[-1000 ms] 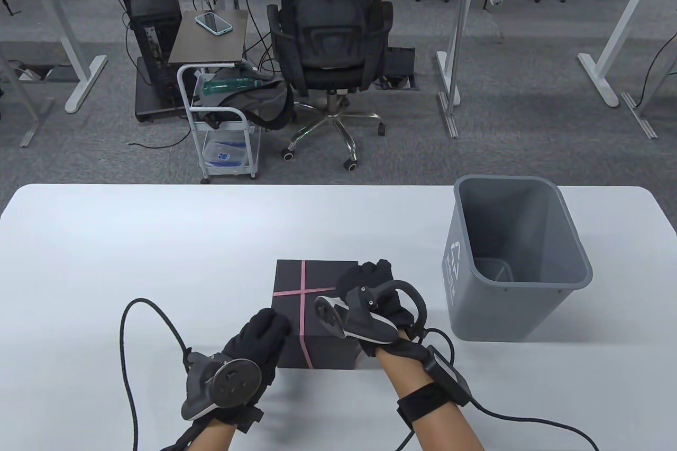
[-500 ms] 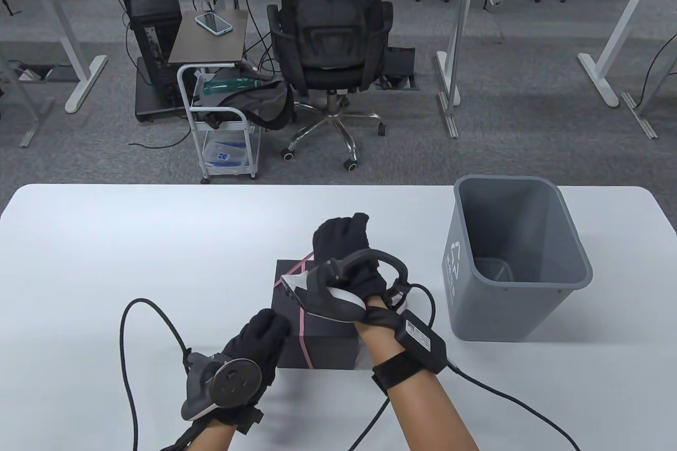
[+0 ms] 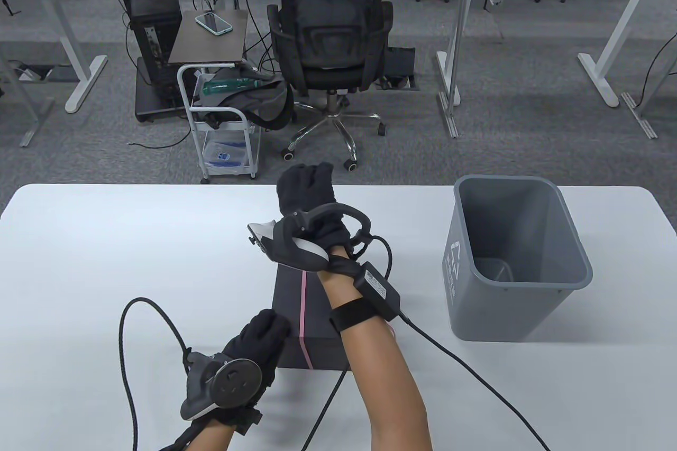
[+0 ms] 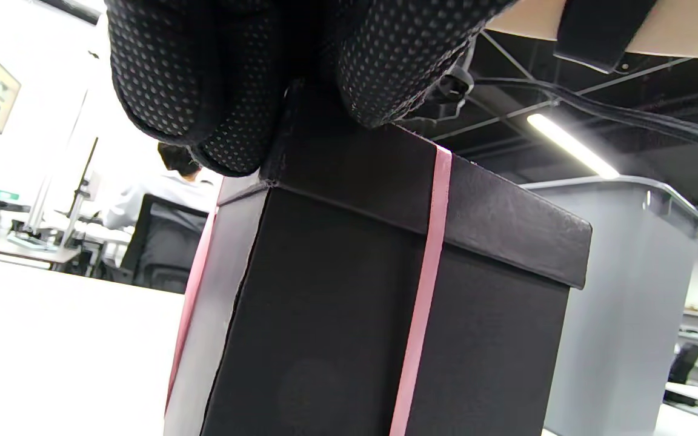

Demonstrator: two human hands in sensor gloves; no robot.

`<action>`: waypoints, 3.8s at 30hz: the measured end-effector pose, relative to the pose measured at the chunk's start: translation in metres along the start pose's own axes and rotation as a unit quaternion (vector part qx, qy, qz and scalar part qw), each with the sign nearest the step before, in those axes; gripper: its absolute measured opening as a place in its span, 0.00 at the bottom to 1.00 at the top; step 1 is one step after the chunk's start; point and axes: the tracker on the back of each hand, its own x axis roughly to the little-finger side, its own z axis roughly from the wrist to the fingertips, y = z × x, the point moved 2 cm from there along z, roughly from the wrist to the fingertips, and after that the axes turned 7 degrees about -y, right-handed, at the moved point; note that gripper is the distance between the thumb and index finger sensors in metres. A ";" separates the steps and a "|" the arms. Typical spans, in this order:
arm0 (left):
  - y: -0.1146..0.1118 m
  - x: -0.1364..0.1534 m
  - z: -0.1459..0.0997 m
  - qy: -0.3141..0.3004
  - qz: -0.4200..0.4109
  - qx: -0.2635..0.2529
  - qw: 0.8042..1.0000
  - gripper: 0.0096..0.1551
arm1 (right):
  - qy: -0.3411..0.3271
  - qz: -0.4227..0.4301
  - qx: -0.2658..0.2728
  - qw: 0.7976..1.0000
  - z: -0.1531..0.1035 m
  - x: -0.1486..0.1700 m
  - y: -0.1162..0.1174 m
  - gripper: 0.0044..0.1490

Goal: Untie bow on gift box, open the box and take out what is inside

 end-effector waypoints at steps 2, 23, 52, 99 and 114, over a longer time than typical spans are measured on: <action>0.000 0.000 0.000 0.001 0.003 0.002 1.000 0.23 | 0.013 0.023 -0.009 1.000 0.000 0.002 0.004 0.24; -0.002 -0.001 -0.001 -0.009 -0.003 -0.009 1.000 0.22 | 0.099 0.355 -0.325 0.871 -0.106 -0.031 0.049 0.47; -0.026 0.001 0.001 -0.006 -0.019 0.056 0.998 0.33 | 0.198 0.441 -0.286 0.827 -0.113 -0.024 0.064 0.26; -0.024 0.002 0.002 0.010 -0.022 0.056 0.998 0.30 | 0.205 0.324 -0.214 0.898 -0.182 0.091 0.003 0.25; -0.023 0.005 0.001 0.010 -0.025 0.059 0.998 0.30 | 0.124 0.302 -0.323 0.889 -0.238 0.044 0.097 0.34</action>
